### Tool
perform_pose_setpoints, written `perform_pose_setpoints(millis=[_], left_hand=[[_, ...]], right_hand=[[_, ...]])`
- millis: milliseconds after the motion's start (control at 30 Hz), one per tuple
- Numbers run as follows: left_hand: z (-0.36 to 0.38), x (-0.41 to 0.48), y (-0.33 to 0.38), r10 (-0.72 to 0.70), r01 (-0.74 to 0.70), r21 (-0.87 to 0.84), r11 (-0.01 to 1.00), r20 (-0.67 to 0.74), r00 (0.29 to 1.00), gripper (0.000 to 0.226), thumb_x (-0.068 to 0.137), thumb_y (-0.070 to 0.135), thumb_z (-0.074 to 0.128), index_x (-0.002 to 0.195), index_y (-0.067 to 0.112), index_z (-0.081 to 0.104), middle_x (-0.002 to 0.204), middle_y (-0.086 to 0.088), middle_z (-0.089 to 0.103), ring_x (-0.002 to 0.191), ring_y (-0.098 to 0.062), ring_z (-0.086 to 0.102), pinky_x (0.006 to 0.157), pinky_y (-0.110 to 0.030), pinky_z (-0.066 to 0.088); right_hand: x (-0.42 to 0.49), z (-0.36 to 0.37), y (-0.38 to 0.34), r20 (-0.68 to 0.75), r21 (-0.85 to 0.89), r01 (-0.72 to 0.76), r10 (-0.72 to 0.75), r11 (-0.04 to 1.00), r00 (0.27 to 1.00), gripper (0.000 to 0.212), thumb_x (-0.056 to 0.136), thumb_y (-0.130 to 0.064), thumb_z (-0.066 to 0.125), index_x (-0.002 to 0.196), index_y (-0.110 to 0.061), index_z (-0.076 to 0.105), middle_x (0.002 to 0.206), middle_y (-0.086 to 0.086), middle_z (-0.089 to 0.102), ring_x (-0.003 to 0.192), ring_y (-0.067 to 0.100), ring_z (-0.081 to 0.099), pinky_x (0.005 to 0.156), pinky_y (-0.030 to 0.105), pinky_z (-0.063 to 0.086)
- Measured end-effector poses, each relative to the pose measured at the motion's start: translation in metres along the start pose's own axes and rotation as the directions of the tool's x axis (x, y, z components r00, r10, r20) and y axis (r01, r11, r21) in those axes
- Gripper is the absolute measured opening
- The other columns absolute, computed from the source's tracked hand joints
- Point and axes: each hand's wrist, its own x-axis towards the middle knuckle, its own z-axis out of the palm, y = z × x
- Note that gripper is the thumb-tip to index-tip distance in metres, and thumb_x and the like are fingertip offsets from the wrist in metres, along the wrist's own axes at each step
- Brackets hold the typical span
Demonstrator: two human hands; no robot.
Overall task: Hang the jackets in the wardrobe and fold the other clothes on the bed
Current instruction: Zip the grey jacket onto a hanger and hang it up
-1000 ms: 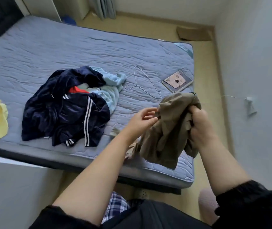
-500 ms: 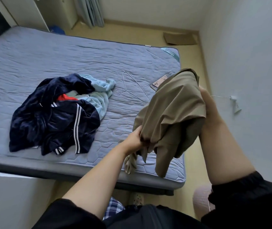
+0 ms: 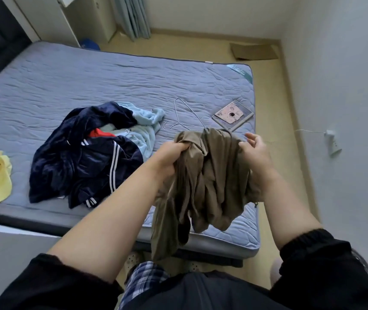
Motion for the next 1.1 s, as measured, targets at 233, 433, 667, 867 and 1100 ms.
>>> perform_pose_setpoints(millis=[233,433,667,867,1100], left_hand=[[0.036,-0.007,0.013,-0.099,0.099,0.001,0.995,0.08,0.992,0.026,0.099,0.005,0.042,0.076,0.005,0.053,0.049,-0.004,0.059,0.043,-0.012,0.058,0.052,-0.024,0.049],[0.008,-0.012,0.02,0.09,-0.082,-0.097,0.992,0.082,0.993,0.007,0.094,0.003,0.053,0.09,0.005,0.058,0.07,-0.006,0.063,0.063,-0.015,0.061,0.063,-0.027,0.051],[-0.047,-0.029,-0.024,0.115,-0.117,0.036,0.992,0.068,0.991,0.021,0.093,0.019,0.059,0.114,0.015,0.062,0.094,0.002,0.07,0.083,-0.011,0.067,0.07,-0.02,0.052],[-0.041,-0.028,-0.043,0.26,-0.2,0.325,0.924,-0.151,0.954,0.017,0.085,0.017,0.068,0.069,0.016,0.062,0.068,0.004,0.064,0.066,-0.008,0.059,0.062,-0.021,0.048],[-0.088,0.002,-0.026,0.316,-0.058,0.484,0.873,-0.473,0.822,0.026,0.09,0.012,0.048,0.107,0.009,0.068,0.092,-0.005,0.063,0.09,-0.019,0.055,0.073,-0.022,0.038]], right_hand=[[-0.065,0.039,0.031,0.592,-0.017,-0.062,0.06,0.998,0.804,0.059,0.076,0.017,0.061,0.123,-0.015,0.049,0.105,0.001,0.066,0.1,0.011,0.063,0.082,0.023,0.052],[-0.065,0.059,0.01,0.233,-0.129,0.091,-0.059,0.987,0.971,0.031,0.085,-0.001,0.053,0.057,-0.012,0.048,0.045,-0.014,0.041,0.043,0.0,0.033,0.042,0.017,0.027],[-0.059,0.079,-0.011,0.067,0.126,-0.068,0.06,0.99,0.996,0.019,0.091,-0.012,0.057,0.073,-0.006,0.061,0.079,0.014,0.062,0.076,0.024,0.058,0.069,0.041,0.049],[-0.056,0.092,-0.013,0.084,0.133,-0.066,0.055,0.989,0.995,0.017,0.092,-0.011,0.057,0.076,-0.007,0.063,0.083,0.015,0.066,0.08,0.025,0.063,0.074,0.04,0.054],[-0.023,0.054,-0.009,-0.203,0.139,-0.034,0.063,0.99,0.977,0.027,0.094,-0.012,0.052,0.068,-0.016,0.053,0.066,-0.003,0.055,0.061,0.011,0.052,0.053,0.019,0.046]])
